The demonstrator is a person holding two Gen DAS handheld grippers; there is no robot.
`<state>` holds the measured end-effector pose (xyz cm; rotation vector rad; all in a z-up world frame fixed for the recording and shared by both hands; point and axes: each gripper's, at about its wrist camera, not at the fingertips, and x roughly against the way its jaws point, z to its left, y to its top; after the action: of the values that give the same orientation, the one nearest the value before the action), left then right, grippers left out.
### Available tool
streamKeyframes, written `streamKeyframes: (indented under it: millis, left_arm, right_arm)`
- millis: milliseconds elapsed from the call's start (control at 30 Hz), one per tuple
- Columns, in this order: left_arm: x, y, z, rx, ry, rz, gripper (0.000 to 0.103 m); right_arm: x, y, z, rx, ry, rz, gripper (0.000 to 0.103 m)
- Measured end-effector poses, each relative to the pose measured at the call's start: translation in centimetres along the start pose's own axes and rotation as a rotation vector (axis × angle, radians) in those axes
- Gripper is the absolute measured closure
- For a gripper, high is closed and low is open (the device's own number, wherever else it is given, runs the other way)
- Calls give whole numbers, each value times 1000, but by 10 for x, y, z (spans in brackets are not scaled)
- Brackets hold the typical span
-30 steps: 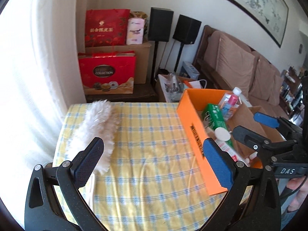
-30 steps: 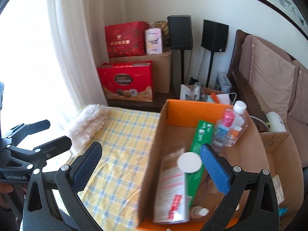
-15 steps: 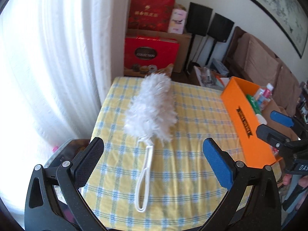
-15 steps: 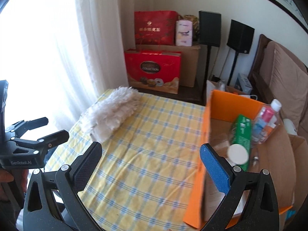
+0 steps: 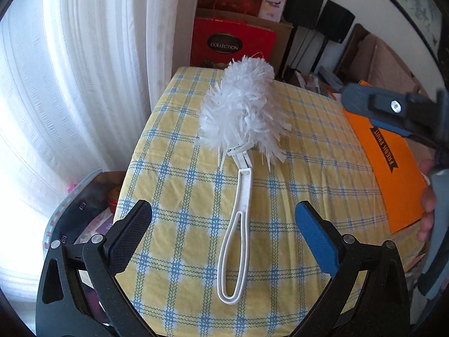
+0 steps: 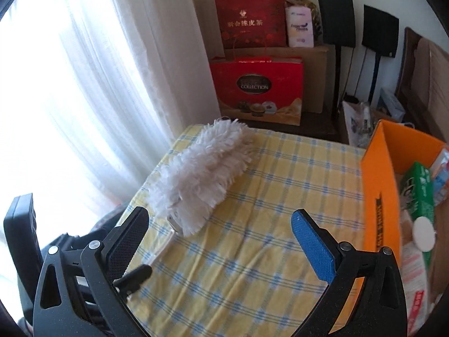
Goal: Organize objects
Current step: 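Grasp the duster head with the right gripper while the left grasps the handle loop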
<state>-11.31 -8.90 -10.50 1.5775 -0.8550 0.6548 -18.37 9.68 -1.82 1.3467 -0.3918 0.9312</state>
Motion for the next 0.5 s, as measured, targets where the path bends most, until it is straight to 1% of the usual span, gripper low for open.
streamKeyframes:
  millis: [67,133,167,200,267,400,433,467,500]
  left_arm:
    - [-5,-3,0,4,-1,0,10]
    - [-8,-6,1,14,-17,-3,18]
    - [-10,-7,2,19,-27,-1,24]
    - [-11,-8,3,23,-33,2,27]
    - [-13,-11,3,23,-45,6,29]
    - [-21,-14,2,25,-65,29,38]
    - [-25,-15,1,24,-67,40,40]
    - [-25,-15,-1,15,-60,32,41]
    - [-25,-15,-3,6,-54,29,47]
  right_arm:
    - [-18,5,3,-32,25,19,1]
    - [-38,10,7,-47,44,39,3]
    - [-46,12,9,-49,52,49,4]
    - [-54,13,11,-54,60,59,6]
    - [-70,16,15,-66,79,80,9]
    - [-95,20,17,-118,135,121,12]
    - [-102,20,17,-136,144,135,14]
    - [-106,20,17,-146,145,143,15]
    - [-111,20,17,-151,141,153,21]
